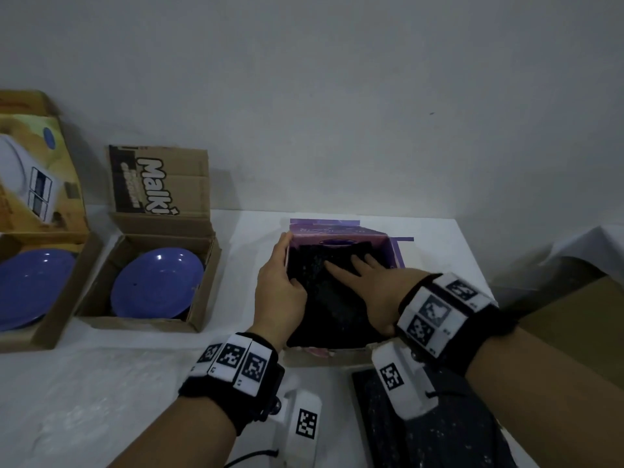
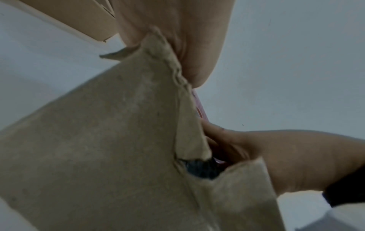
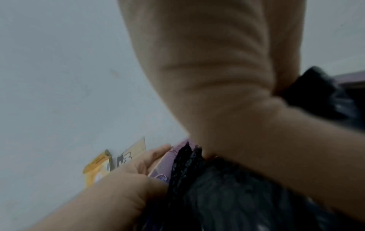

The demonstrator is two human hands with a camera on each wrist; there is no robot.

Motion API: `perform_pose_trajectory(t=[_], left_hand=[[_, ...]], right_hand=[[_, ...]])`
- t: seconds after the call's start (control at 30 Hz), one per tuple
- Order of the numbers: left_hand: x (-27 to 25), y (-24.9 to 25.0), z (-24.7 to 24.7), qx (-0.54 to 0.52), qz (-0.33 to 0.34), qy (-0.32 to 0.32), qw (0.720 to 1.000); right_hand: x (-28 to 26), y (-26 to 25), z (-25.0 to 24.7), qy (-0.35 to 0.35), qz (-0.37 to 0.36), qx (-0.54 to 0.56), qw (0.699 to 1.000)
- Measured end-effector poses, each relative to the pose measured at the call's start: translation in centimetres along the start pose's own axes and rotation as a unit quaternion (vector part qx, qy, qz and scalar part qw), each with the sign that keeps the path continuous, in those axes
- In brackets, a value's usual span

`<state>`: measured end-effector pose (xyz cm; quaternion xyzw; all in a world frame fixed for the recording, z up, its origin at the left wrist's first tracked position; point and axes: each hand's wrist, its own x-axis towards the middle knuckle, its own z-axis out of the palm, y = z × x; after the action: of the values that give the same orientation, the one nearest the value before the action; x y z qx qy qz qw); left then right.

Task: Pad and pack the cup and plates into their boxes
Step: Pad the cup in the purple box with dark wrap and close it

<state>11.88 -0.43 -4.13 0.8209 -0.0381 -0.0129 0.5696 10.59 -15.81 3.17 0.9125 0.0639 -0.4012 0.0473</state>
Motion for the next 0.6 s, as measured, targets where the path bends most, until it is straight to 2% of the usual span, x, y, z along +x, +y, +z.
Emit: perform_pose_trajectory(t=[0.07,0.2,0.3,0.33,0.43,0.5,0.6], left_hand=[[0.0,0.0,0.1,-0.007,0.000,0.002,1.000],[0.0,0.0,0.1,-0.001,0.010,0.006,1.000],[0.0,0.0,0.0,-0.008,0.016,0.010,1.000],[0.0,-0.1,0.1,-0.019,0.015,0.013,1.000],[-0.1,-0.1,0.2,-0.075,0.005,0.020,0.997],[-0.1,0.1,0.1,-0.084,0.001,0.020,0.996],[0.0,0.1,0.0,-0.065,0.002,0.013,0.998]], right_hand=[[-0.3,0.0,-0.1,-0.012,0.005,0.012,1.000],[0.3,-0.8,2.1,0.032,0.025,0.037,0.998],[-0.5,-0.6,0.5,0.001,0.020,0.020,1.000],[-1.0,-0.5,-0.5,0.011,0.008,0.013,1.000],[-0.5,-1.3,-2.6,0.113,-0.085,0.048,0.989],[0.9,-2.8,-2.0,0.118,-0.118,0.055,0.984],[3.1,-4.0,0.4,0.100,-0.047,0.009,0.994]])
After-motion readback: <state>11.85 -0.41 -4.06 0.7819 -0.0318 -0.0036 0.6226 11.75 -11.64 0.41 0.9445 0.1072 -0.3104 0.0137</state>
